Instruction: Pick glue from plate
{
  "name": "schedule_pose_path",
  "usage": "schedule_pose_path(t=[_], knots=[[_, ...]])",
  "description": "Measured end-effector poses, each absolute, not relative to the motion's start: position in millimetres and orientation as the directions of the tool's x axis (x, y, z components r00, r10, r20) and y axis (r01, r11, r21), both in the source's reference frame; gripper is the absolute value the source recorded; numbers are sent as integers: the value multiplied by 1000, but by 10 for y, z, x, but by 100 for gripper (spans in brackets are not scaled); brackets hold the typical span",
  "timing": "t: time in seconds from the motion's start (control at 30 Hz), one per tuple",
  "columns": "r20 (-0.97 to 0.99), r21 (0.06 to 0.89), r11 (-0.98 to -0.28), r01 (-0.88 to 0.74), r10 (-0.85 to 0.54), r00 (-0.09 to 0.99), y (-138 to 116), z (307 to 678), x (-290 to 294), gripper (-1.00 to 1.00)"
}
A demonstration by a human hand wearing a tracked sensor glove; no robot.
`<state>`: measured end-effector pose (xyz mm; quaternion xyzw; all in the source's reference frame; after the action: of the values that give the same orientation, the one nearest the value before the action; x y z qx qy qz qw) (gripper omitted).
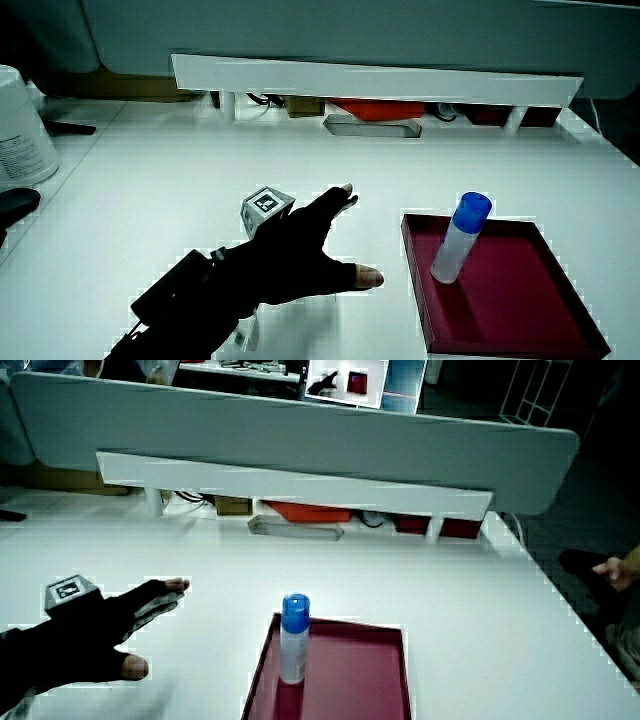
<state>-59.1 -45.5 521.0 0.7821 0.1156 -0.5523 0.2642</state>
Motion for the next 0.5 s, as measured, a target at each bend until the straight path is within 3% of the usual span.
schedule_pose_path(t=[0.2, 0.5], knots=[[-930, 257, -851, 459, -88, 358, -442, 5224, -603, 100], [-945, 230, -866, 443, -91, 313, -443, 5090, -663, 100]])
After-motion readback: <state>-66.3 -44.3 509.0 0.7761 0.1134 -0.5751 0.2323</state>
